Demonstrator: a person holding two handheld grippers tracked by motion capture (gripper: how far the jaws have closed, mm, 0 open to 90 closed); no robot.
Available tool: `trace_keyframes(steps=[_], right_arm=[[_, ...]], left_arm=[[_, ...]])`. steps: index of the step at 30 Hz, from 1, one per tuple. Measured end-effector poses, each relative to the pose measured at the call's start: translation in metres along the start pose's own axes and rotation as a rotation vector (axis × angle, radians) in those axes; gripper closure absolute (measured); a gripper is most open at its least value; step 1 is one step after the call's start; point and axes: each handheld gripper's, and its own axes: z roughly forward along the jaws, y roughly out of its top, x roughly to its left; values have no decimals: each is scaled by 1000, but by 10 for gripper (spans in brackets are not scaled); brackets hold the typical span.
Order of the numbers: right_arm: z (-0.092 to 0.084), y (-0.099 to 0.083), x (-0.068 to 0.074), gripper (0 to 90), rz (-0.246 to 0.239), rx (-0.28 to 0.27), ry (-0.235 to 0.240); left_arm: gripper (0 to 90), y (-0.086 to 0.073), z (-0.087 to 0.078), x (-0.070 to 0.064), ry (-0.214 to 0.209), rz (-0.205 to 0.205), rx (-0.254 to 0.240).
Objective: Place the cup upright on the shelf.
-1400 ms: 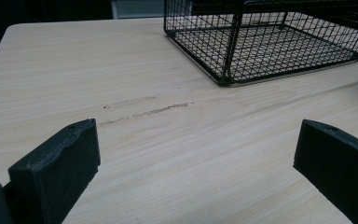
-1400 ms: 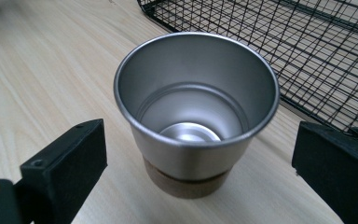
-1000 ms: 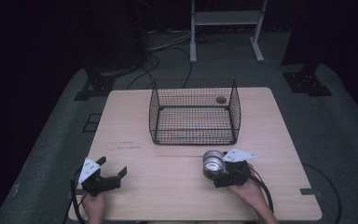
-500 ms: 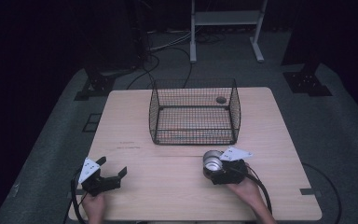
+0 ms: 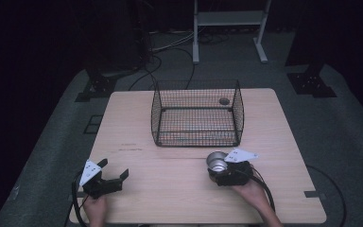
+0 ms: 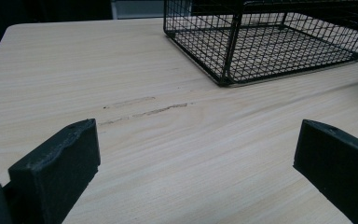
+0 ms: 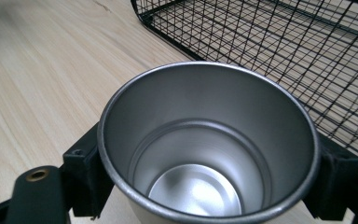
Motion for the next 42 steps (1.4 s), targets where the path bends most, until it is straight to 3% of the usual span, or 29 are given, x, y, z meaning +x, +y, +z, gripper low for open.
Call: trace_keyframes(steps=[4, 17, 42], right_arm=[[-8, 5, 0, 178, -17, 5, -7], [-42, 41, -19, 179, 54, -85, 52], [-50, 101, -28, 179, 17, -98, 78]], left_arm=[[0, 0, 0, 0, 1, -1, 0], [0, 0, 0, 0, 2, -2, 2], [0, 0, 0, 0, 1, -2, 0]])
